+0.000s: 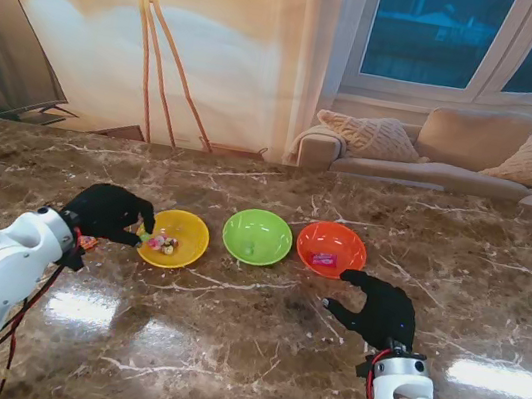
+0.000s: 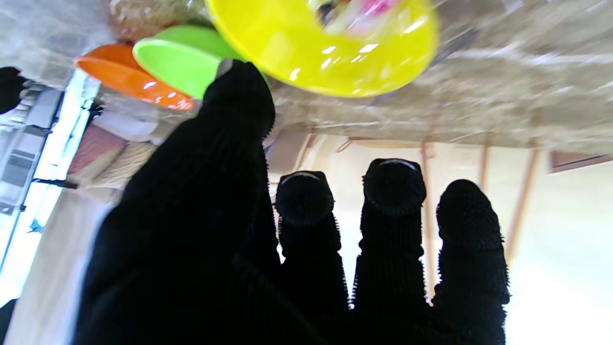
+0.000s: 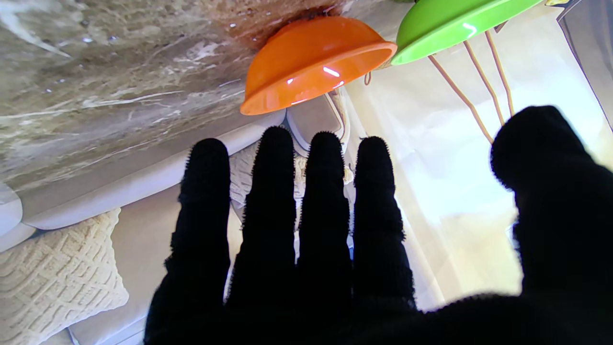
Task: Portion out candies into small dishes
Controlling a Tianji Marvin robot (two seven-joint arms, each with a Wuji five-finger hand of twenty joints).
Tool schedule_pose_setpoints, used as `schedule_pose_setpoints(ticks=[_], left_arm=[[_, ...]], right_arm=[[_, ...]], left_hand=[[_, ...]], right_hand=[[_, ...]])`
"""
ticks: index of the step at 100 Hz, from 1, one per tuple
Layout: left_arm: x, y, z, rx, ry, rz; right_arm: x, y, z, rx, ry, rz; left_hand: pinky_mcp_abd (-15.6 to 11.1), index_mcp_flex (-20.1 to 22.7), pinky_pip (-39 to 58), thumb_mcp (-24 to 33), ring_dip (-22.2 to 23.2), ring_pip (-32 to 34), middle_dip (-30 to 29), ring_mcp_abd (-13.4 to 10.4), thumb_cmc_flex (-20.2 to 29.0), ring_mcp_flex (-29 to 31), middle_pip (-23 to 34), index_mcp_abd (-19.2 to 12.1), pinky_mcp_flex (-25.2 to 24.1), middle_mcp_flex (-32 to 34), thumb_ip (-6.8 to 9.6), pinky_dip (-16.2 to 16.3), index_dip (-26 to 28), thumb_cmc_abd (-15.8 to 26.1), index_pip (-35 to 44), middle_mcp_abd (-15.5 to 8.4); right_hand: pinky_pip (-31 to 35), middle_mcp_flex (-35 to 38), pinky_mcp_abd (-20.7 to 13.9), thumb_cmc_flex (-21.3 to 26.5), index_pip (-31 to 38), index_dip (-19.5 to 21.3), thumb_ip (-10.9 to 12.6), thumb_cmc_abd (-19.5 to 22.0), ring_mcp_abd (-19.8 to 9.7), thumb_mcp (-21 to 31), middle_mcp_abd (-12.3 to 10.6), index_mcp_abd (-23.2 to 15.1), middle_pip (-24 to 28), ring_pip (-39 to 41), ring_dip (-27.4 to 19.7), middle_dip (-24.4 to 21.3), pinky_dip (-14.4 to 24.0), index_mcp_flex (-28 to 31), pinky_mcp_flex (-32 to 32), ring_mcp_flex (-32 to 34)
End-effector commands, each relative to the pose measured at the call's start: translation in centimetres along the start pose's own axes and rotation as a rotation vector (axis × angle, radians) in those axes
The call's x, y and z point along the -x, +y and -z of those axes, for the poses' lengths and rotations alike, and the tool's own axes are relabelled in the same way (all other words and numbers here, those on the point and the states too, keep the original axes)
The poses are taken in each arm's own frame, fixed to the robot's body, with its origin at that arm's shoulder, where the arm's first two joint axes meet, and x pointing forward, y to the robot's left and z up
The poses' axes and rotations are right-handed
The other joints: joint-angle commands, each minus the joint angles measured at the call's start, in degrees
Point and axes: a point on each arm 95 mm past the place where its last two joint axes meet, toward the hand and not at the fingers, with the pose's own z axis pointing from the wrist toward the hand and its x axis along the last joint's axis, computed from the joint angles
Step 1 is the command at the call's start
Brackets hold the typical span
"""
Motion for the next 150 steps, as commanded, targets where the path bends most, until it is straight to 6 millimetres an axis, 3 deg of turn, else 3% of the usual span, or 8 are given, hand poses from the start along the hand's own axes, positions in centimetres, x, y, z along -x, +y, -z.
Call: schedule_pose_setpoints(ticks=[1,38,79,97,109,118,143,150], left_arm=[[-1.4,-2.0,-2.1,-0.044,0.034,0.008],[-5.0,-1.6,-10.7,0.017,0.122,0.092],[-8.5,1.5,-16.9,0.105,0.137,0.18],[-8.8,2.3,-18.1,0.118,0.124,0.205],[-8.8,2.6,-18.4,0.132,0.125,0.203],[-8.7,2.6,-18.4,0.14,0.131,0.198],[-8.2,2.4,-17.9,0.138,0.137,0.186],[-7.9,2.2,-17.6,0.125,0.135,0.184]], right_arm=[[0.1,-0.3,0.2,-0.017,-0.011,-0.006],[0.9,0.5,0.0,0.009,-0.025,-0.001],[1.5,0.6,0.3,0.02,-0.043,-0.003],[1.9,0.8,0.6,0.024,-0.051,0.004],[2.0,0.9,0.7,0.027,-0.054,0.006],[2.1,0.9,0.7,0.029,-0.055,0.006],[2.0,0.8,0.6,0.025,-0.052,0.007],[2.0,0.8,0.6,0.024,-0.051,0.008]], left_hand=[[0.58,2.42,1.82,-0.02,-0.62,1.22,0.88,0.19,1.24,1.09,1.51,-2.44,-0.29,1.85,1.96,0.18,3.51,4.35,4.74,-1.89],[0.79,2.51,1.48,-0.84,-0.69,1.21,1.05,0.2,1.32,0.99,1.48,-1.52,-0.52,1.86,2.11,0.17,4.23,4.77,3.7,-1.55],[0.6,1.66,0.85,-1.67,-1.12,0.55,0.87,0.23,1.4,0.23,1.13,-0.33,-1.04,0.96,2.46,0.08,5.68,5.65,3.02,-1.57],[0.68,1.64,0.56,-1.67,-1.14,0.46,0.67,0.44,1.88,0.06,0.98,0.36,-1.32,0.77,2.57,0.02,5.49,5.24,2.42,-1.35],[0.29,-1.53,-0.59,-2.5,-1.21,-0.97,-0.98,0.36,1.74,-1.47,-1.52,4.64,-2.4,-1.62,1.88,-0.21,1.2,1.5,-4.54,-1.34],[0.27,-1.77,-1.67,3.79,-0.66,-2.34,-2.16,0.54,-2.68,-2.55,-2.68,7.42,-3.43,-3.09,-0.18,-0.16,2.63,-0.45,-11.73,-0.95],[0.12,-3.33,-2.78,9.55,-0.66,-4.02,-3.6,0.76,-6.97,-4.01,-4.97,9.47,-4.61,-5.23,-0.16,-0.17,2.76,0.11,-17.37,-0.32],[-0.25,-4.51,-3.53,9.16,-1.53,-6.8,-4.49,0.88,-7.52,-5.18,-9.99,9.67,-5.32,-6.96,0.17,-0.23,3.15,1.27,-19.18,0.77]], right_hand=[[0.99,0.51,0.31,0.33,0.31,-0.26,0.92,0.21,0.59,-0.82,0.13,-0.61,0.13,0.27,1.19,0.53,0.86,0.7,-0.25,0.15],[0.95,0.46,0.32,0.35,0.32,-0.25,0.92,0.19,0.65,-0.86,0.16,-0.56,0.12,0.28,1.2,0.52,0.87,0.7,-0.32,0.1],[0.97,0.49,0.38,0.49,0.33,-0.24,0.95,0.12,0.75,-0.81,0.21,-0.42,0.14,0.32,1.21,0.53,0.89,0.75,-0.34,0.08],[0.98,0.49,0.29,0.52,0.31,-0.24,0.91,0.13,0.74,-0.74,0.25,-0.5,0.14,0.34,1.21,0.53,0.89,0.73,-0.34,0.05],[1.0,0.49,0.31,0.62,0.33,-0.24,0.9,0.12,0.67,-0.63,0.22,-0.46,0.15,0.4,1.23,0.53,0.9,0.75,-0.34,0.12],[1.0,0.44,0.28,0.59,0.31,-0.24,0.87,0.11,0.69,-0.56,0.24,-0.46,0.14,0.34,1.21,0.53,0.9,0.69,-0.35,0.0],[1.0,0.46,0.32,0.55,0.29,-0.24,0.81,0.07,0.76,-0.46,0.27,-0.49,0.14,0.3,1.18,0.53,0.9,0.66,-0.37,-0.08],[1.02,0.42,0.35,0.57,0.3,-0.23,0.8,0.04,0.71,-0.45,0.25,-0.47,0.13,0.34,1.19,0.53,0.91,0.69,-0.35,0.0]])
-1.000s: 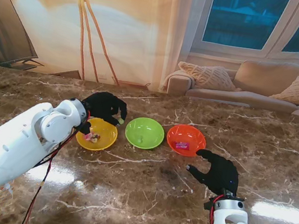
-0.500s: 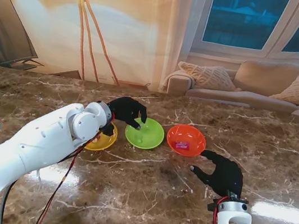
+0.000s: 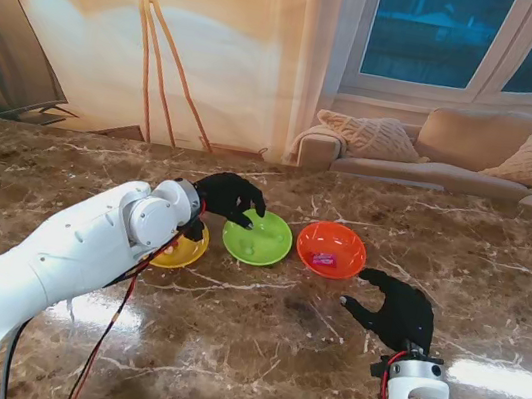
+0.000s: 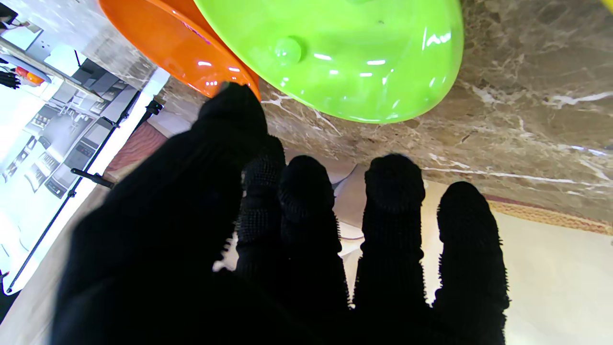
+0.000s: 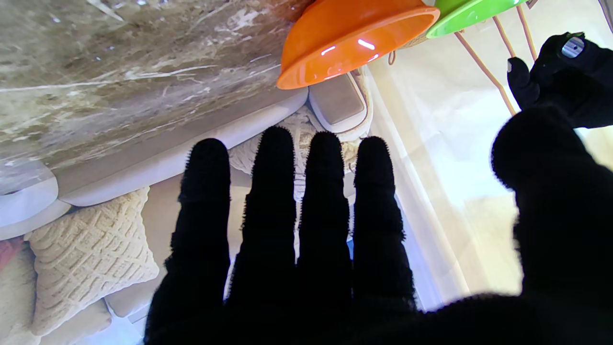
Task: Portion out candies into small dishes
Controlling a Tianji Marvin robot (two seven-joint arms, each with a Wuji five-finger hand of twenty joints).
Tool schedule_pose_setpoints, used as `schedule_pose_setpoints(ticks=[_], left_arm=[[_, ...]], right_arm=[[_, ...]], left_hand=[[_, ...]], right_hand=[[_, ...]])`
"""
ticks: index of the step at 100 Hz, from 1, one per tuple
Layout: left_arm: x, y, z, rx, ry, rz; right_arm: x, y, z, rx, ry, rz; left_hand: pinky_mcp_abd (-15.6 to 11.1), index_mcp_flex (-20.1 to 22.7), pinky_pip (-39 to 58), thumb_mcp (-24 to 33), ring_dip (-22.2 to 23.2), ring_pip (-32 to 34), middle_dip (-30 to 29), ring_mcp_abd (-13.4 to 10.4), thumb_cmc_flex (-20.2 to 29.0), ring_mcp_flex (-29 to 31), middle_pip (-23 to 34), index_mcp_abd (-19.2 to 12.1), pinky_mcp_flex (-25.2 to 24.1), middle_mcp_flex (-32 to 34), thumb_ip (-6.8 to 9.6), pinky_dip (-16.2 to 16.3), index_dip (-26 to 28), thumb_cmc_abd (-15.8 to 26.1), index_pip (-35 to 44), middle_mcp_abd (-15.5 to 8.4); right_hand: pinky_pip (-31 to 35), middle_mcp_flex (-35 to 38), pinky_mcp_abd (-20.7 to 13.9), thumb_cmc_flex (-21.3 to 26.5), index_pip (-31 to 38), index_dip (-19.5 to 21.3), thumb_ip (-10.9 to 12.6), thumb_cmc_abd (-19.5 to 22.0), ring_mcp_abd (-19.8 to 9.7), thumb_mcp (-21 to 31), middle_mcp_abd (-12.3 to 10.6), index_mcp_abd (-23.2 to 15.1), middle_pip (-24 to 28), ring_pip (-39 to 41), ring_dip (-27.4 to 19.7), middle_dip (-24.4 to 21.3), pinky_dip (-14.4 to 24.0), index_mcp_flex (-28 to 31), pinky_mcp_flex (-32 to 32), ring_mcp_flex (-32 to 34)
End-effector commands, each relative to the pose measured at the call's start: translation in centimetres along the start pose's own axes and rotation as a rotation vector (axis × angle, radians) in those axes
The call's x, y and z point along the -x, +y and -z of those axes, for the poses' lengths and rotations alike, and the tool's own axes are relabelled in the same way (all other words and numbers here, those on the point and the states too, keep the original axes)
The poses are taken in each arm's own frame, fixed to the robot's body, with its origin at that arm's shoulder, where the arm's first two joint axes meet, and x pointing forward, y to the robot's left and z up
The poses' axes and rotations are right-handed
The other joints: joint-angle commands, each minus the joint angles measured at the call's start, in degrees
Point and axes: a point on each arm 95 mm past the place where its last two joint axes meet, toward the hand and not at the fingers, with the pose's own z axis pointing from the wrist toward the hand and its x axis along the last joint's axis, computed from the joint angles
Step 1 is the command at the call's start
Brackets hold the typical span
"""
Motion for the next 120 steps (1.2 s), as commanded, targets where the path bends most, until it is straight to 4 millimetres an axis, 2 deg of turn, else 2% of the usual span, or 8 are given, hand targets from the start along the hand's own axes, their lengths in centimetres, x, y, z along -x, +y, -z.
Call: schedule_pose_setpoints(ticks=[1,12,23,45,79,97,106,120], left_arm=[[0.3,-0.2,0.5,-0.014,-0.001,-0.007],[0.7,-0.9,2.0,-0.035,-0.013,-0.019],[1.7,-1.9,4.3,-0.062,-0.043,-0.04],[4.8,-3.7,10.4,-0.088,-0.139,-0.113],[10.0,-5.7,19.6,-0.073,-0.362,-0.234],[13.0,-5.3,21.7,0.042,-0.455,-0.256],[14.4,-4.6,22.0,0.085,-0.481,-0.243],[15.8,-3.7,22.1,0.141,-0.514,-0.215]], right_arm=[[0.1,-0.4,0.3,-0.023,-0.005,0.001],[0.0,-0.3,0.3,-0.023,-0.002,0.004],[0.0,-0.3,0.3,-0.024,0.003,0.007],[-0.2,-0.3,0.2,-0.027,0.009,0.011],[-0.9,-0.7,-0.1,-0.037,0.019,0.004],[-1.4,-0.8,-0.1,-0.044,0.027,0.001],[-1.6,-0.8,-0.1,-0.046,0.029,0.002],[-1.7,-0.8,-0.1,-0.054,0.032,0.006]], left_hand=[[-0.22,-1.72,-1.31,-0.19,-1.12,-2.3,-0.07,0.4,-1.27,-1.69,-4.26,1.2,-1.6,-2.8,-0.56,-0.17,1.17,-0.19,-1.44,0.37],[-0.16,-3.06,-3.77,-4.11,-6.08,-10.76,-5.51,1.06,0.26,-4.32,-14.97,0.89,-3.35,-5.86,-0.77,-0.86,1.75,1.21,-2.12,3.19],[-0.02,-3.37,-5.95,-4.07,-9.94,-15.8,-12.99,1.41,-0.16,-5.76,-20.57,0.78,-4.29,-8.53,0.09,-1.73,2.07,2.84,-1.89,5.03],[-0.27,-3.42,-8.61,-2.89,-15.55,-21.88,-30.29,1.31,-0.81,-6.37,-24.0,0.19,-4.55,-11.62,0.25,-3.49,2.37,3.58,-1.38,6.62],[0.36,-3.07,-11.17,-4.63,-18.96,-25.73,-36.19,1.07,2.95,-7.69,-27.99,-0.83,-5.86,-13.49,0.64,-5.04,2.26,5.17,-0.47,7.65],[0.5,-4.59,-19.95,-0.14,-32.22,-38.13,-45.72,1.29,2.51,-12.05,-34.85,-0.61,-10.73,-17.06,1.64,-8.97,1.09,6.49,-2.42,9.24],[-0.5,-7.31,-22.54,4.34,-34.09,-39.98,-47.74,1.33,3.49,-15.33,-36.34,-1.63,-12.85,-19.99,2.99,-9.83,0.22,8.12,-4.48,9.42],[-4.34,-13.87,-31.32,9.25,-37.26,-44.33,-50.22,1.3,10.68,-24.98,-38.38,-3.32,-18.94,-26.73,4.93,-12.77,-1.86,10.7,-7.33,9.63]], right_hand=[[1.02,0.4,0.34,0.59,0.3,-0.23,0.8,0.02,0.7,-0.32,0.2,-0.43,0.1,0.32,1.19,0.52,0.91,0.71,-0.35,-0.01],[1.01,0.41,0.29,0.57,0.32,-0.22,0.79,0.01,0.76,-0.36,0.19,-0.44,0.11,0.34,1.19,0.52,0.9,0.76,-0.37,0.02],[1.03,0.44,0.31,0.6,0.34,-0.21,0.8,0.01,0.67,-0.37,0.26,-0.46,0.12,0.35,1.19,0.52,0.91,0.8,-0.34,0.04],[1.01,0.47,0.37,0.62,0.32,-0.22,0.8,0.02,0.73,-0.38,0.27,-0.46,0.14,0.37,1.19,0.52,0.89,0.76,-0.38,0.07],[1.0,0.44,0.33,0.62,0.31,-0.22,0.81,0.05,0.7,-0.29,0.23,-0.5,0.13,0.33,1.16,0.52,0.87,0.74,-0.4,-0.02],[1.02,0.44,0.29,0.54,0.3,-0.22,0.77,0.08,0.7,-0.16,0.18,-0.36,0.12,0.35,1.16,0.51,0.87,0.72,-0.37,0.03],[1.04,0.44,0.26,0.62,0.31,-0.22,0.77,0.08,0.72,-0.02,0.17,-0.46,0.13,0.37,1.17,0.51,0.87,0.75,-0.33,0.06],[1.06,0.47,0.32,0.6,0.31,-0.22,0.71,0.01,0.75,0.19,0.25,-0.41,0.14,0.4,1.18,0.52,0.88,0.74,-0.31,0.1]])
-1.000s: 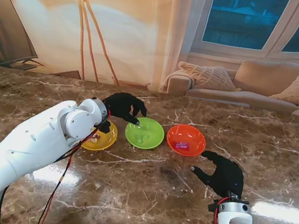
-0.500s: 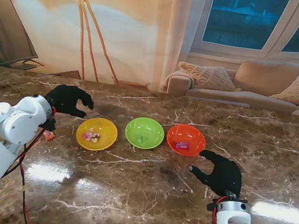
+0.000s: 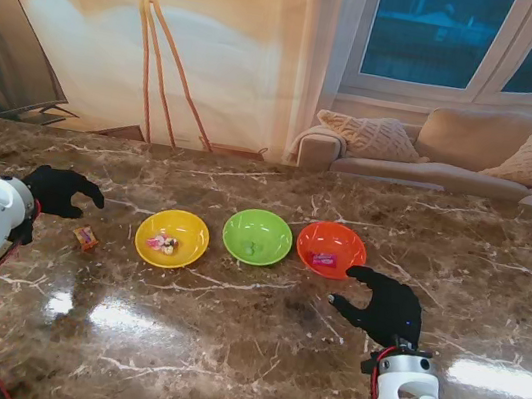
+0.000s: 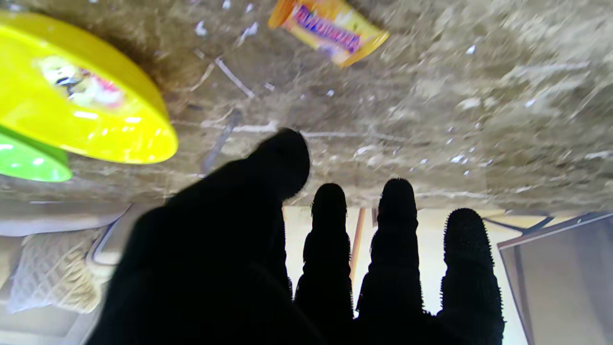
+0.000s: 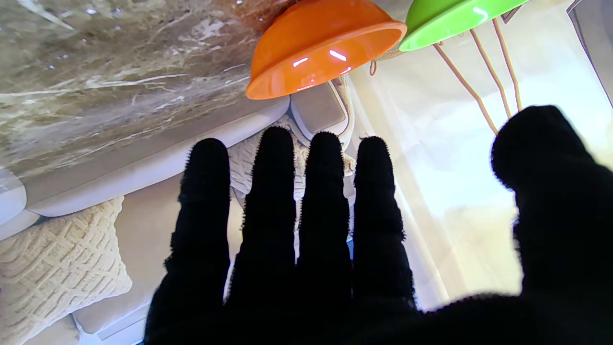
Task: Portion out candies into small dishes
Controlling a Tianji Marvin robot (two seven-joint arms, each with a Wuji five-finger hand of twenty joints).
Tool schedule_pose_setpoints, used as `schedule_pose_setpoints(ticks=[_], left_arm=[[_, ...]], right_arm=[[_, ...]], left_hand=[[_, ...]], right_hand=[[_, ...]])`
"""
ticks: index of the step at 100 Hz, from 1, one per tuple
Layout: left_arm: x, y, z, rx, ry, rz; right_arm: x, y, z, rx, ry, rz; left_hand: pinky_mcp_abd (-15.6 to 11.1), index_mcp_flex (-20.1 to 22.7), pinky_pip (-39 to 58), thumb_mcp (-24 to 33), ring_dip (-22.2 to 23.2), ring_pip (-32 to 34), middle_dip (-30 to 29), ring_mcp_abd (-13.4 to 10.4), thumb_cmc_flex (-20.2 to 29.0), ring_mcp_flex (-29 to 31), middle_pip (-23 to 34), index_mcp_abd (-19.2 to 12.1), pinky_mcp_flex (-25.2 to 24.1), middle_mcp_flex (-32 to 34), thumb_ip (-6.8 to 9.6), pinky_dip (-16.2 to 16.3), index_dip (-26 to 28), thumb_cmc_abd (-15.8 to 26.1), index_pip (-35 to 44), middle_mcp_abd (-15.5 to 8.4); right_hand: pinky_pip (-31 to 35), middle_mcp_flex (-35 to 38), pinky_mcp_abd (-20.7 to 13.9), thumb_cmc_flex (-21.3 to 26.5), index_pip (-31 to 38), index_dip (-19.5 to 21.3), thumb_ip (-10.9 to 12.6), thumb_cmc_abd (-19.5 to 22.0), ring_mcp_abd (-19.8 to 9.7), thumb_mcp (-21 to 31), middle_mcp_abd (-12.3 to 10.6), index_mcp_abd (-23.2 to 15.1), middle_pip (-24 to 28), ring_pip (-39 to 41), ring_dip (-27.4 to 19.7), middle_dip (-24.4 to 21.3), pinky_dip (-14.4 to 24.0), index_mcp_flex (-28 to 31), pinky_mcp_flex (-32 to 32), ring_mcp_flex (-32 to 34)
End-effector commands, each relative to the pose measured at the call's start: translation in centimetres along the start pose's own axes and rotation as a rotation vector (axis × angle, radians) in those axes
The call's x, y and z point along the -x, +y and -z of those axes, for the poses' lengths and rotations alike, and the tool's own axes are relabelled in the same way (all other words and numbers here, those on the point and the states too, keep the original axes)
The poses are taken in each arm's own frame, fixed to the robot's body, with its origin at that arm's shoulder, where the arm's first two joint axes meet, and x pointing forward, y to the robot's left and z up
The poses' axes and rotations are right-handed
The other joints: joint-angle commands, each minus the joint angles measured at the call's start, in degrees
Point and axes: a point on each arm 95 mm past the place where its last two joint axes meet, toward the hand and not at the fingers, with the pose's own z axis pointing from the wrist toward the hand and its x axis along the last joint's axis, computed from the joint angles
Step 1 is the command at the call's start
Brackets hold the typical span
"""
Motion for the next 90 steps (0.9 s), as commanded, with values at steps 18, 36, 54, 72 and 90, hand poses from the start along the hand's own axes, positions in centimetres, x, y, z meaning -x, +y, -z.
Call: schedule_pose_setpoints(ticks=[18,36,54,72,90], left_arm=[[1.2,1.5,-0.8,0.128,-0.024,0.018],[1.9,2.5,-1.3,0.171,-0.002,-0.005],[2.4,3.7,-1.3,0.199,0.017,-0.019],[2.8,5.0,-1.0,0.243,0.022,-0.029],[3.0,6.3,-1.1,0.257,0.037,-0.038]], right_arm=[[-0.2,-0.3,0.2,-0.03,-0.002,0.009],[-0.4,-0.4,0.2,-0.036,-0.002,0.012],[-0.5,-0.5,0.1,-0.046,0.0,0.012],[-0.6,-0.5,0.1,-0.049,0.004,0.012],[-0.6,-0.5,0.2,-0.05,0.005,0.011]], left_hand=[[-4.31,-8.3,-9.52,15.27,-3.45,-4.59,-2.57,-0.67,4.25,-11.0,-1.58,-2.06,-5.2,-11.63,1.63,-1.25,-3.0,0.16,-3.9,0.49],[-6.22,-10.8,-12.85,12.57,-3.72,-5.52,-1.83,-1.85,3.19,-15.7,-1.46,-1.8,-6.63,-18.51,0.82,-1.06,-2.96,-0.76,-3.59,0.12],[-7.29,-10.98,-14.79,7.3,-3.61,-5.53,-0.81,-2.15,2.35,-17.17,-1.1,-2.65,-7.34,-21.33,0.45,-0.84,0.61,-1.69,0.81,-0.19],[-7.57,-14.28,-15.55,6.67,-3.56,-5.51,-0.79,-2.25,2.07,-17.66,-1.9,-3.19,-7.62,-21.86,0.88,-0.74,4.97,-2.1,3.23,-0.16],[-7.38,-14.75,-15.0,5.22,-3.11,-4.79,-0.12,-2.26,-1.39,-16.75,-1.72,-3.35,-7.0,-21.79,0.27,-0.32,6.03,-3.9,3.84,-0.12]], right_hand=[[1.04,0.48,0.27,0.58,0.31,-0.22,0.64,-0.01,0.69,0.34,0.24,-0.44,0.16,0.36,1.17,0.52,0.87,0.72,-0.35,0.06],[1.08,0.5,0.28,0.63,0.34,-0.21,0.6,-0.08,0.74,0.5,0.16,-0.41,0.18,0.37,1.17,0.53,0.88,0.78,-0.31,0.06],[1.09,0.56,0.25,0.59,0.34,-0.21,0.54,-0.11,0.68,0.7,0.16,-0.47,0.2,0.36,1.17,0.54,0.87,0.76,-0.32,0.03],[1.09,0.49,0.3,0.63,0.35,-0.21,0.47,-0.2,0.68,1.09,0.17,-0.41,0.18,0.37,1.17,0.54,0.86,0.78,-0.32,0.06],[1.08,0.49,0.31,0.69,0.36,-0.2,0.37,-0.35,0.76,1.56,0.2,-0.4,0.19,0.38,1.17,0.54,0.85,0.81,-0.35,0.03]])
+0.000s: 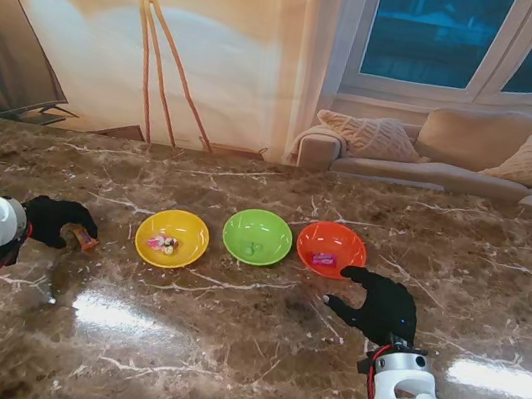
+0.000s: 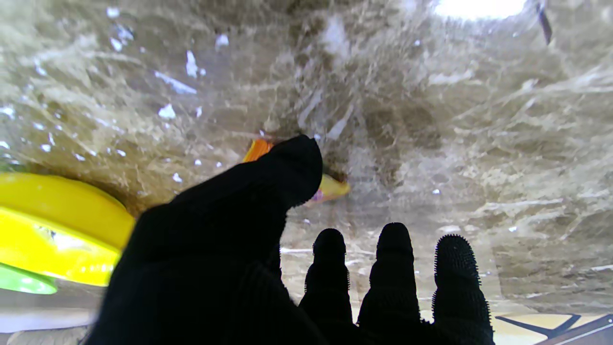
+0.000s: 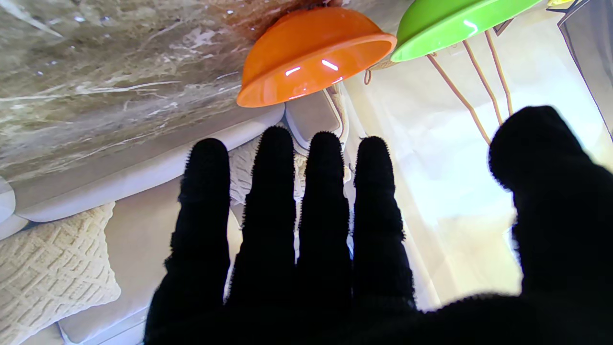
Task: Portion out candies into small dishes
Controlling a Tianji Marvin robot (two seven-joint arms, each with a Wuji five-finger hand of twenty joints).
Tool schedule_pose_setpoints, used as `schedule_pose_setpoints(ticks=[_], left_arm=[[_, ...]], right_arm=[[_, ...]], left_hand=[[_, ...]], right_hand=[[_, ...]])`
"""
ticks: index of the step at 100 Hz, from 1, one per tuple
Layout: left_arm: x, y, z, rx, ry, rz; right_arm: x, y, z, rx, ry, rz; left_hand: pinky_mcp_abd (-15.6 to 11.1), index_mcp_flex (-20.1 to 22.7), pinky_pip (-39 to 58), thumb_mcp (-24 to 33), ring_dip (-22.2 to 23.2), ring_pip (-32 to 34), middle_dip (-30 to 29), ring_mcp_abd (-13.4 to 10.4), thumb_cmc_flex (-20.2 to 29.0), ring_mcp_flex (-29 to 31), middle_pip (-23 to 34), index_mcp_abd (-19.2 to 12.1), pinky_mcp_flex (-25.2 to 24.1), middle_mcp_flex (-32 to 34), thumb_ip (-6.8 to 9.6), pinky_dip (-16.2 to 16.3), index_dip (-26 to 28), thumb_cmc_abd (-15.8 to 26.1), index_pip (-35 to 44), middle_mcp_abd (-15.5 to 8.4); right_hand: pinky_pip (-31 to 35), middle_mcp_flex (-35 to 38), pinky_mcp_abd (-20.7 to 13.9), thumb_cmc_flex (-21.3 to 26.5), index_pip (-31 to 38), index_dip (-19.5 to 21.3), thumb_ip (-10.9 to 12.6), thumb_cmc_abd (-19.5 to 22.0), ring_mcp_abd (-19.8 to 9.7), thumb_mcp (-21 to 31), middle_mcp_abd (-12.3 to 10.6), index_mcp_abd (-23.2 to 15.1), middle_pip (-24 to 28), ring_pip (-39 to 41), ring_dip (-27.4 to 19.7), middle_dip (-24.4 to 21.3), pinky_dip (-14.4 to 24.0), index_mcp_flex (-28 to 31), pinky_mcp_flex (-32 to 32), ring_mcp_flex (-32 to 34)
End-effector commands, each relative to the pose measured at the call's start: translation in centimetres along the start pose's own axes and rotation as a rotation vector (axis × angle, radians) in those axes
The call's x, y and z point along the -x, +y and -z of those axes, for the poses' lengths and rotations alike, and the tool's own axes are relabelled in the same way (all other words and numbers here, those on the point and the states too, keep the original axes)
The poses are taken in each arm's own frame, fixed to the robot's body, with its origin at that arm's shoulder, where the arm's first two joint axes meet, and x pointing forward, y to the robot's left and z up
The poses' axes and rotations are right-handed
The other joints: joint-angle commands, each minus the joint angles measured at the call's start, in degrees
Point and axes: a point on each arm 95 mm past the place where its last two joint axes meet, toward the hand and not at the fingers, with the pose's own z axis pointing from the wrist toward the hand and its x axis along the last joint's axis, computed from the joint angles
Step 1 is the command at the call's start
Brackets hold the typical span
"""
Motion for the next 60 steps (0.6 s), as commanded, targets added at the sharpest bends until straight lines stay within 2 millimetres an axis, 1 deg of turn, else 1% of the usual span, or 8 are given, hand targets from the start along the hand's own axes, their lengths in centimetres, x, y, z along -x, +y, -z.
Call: schedule_pose_setpoints(ticks=[1,28,39,47,60], left_arm=[[0.3,1.5,-0.2,0.02,-0.012,0.0],[0.5,3.1,-1.1,-0.055,-0.03,0.029],[0.5,3.2,-1.2,-0.082,-0.029,0.045],[0.5,3.1,-1.2,-0.1,-0.027,0.057],[0.6,2.9,-1.3,-0.098,-0.024,0.036]], right_arm=[[0.0,-0.4,0.4,-0.023,-0.007,-0.001],[-0.2,-0.3,0.3,-0.032,0.002,0.001],[-0.3,-0.2,0.3,-0.032,0.005,0.004],[-0.3,-0.2,0.3,-0.033,0.006,0.006],[-0.4,-0.3,0.3,-0.038,0.007,0.006]], left_hand=[[-0.7,-2.23,-1.14,-0.22,0.33,0.14,1.23,-0.46,-1.58,-0.26,-0.3,-1.29,-0.27,-1.8,0.0,0.61,1.81,-2.4,1.28,-0.18],[0.15,-2.46,0.6,-0.71,1.94,2.52,2.96,0.13,-2.39,3.23,2.26,-1.85,0.73,0.24,-0.37,1.47,4.31,-2.3,3.74,-0.48],[0.5,-2.94,1.3,-1.07,2.3,3.32,3.19,0.28,-2.87,4.41,2.91,-1.87,1.14,1.45,-0.55,1.55,4.79,-2.31,4.17,-0.59],[0.96,-3.09,1.91,-1.23,2.54,4.09,3.35,0.24,-3.11,6.24,3.51,-1.77,1.54,3.17,-0.6,1.59,5.1,-2.56,4.49,-1.14],[1.5,-3.05,2.74,-1.66,2.69,4.64,3.42,0.34,-4.05,7.65,4.03,-1.13,1.86,5.28,-0.71,1.52,5.1,-2.61,4.29,-1.21]], right_hand=[[1.08,0.52,0.31,0.7,0.36,-0.2,0.37,-0.36,0.75,0.82,0.23,-0.4,0.2,0.38,1.16,0.55,0.85,0.81,-0.35,0.03],[1.04,0.57,0.27,0.55,0.42,-0.18,0.13,-0.75,0.7,2.0,0.16,-0.44,0.18,0.33,1.14,0.54,0.84,0.96,-0.42,-0.02],[1.03,0.62,0.24,0.47,0.45,-0.17,-0.01,-1.06,0.69,2.71,0.21,-0.53,0.18,0.34,1.13,0.55,0.84,1.0,-0.42,0.03],[1.03,0.66,0.25,0.36,0.49,-0.15,-0.13,-1.27,0.66,3.29,0.22,-0.52,0.19,0.32,1.13,0.55,0.84,1.08,-0.4,0.01],[1.02,0.7,0.27,0.13,0.55,-0.13,-0.37,-1.72,0.67,4.38,0.24,-0.57,0.2,0.33,1.13,0.56,0.84,1.21,-0.39,0.02]])
